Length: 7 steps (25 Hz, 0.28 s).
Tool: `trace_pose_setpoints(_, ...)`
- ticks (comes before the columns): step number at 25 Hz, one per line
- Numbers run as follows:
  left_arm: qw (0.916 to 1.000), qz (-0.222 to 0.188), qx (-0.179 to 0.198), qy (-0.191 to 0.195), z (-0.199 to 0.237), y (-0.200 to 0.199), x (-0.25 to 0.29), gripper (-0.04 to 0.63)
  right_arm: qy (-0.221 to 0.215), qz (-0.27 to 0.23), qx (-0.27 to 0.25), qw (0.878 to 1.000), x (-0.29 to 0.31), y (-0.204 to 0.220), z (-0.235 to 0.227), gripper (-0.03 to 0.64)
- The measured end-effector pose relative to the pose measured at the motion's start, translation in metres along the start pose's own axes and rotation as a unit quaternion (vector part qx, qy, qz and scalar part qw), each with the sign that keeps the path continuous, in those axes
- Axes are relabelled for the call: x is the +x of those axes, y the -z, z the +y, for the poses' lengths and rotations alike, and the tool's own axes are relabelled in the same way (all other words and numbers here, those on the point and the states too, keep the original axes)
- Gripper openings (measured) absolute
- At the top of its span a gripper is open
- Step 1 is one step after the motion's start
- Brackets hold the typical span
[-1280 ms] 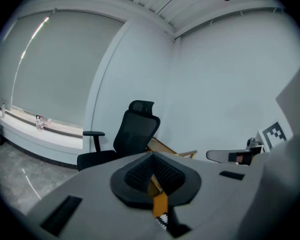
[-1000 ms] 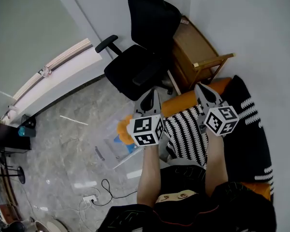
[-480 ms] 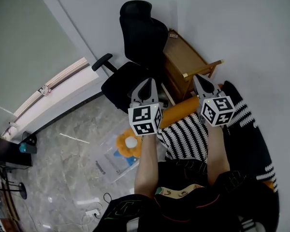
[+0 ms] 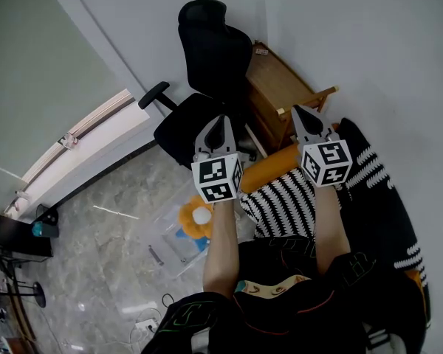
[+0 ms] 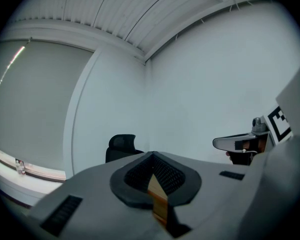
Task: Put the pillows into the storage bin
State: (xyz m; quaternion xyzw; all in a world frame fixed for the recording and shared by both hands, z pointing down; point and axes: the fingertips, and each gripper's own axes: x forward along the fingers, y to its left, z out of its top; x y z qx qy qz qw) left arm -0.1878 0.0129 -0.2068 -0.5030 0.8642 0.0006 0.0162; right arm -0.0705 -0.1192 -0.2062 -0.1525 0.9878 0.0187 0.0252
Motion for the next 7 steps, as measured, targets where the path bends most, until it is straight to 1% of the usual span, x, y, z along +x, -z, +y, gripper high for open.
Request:
trace_pose_setpoints(3, 1.0, 0.006, -0.007, -0.001, 0.0001, 0.0067, 0.0, -0.005, 0.0, 0.002, -0.001, 1.0, -0.0018, 0.003, -0.0006, 0.003)
trace_pose_setpoints(7, 0.9999, 0.002, -0.011, 0.0, 0.0015, 0.0055, -0.0021, -0.005, 0.002, 0.006, -0.005, 1.0, -0.0026, 0.0042, 0.0002, 0.003)
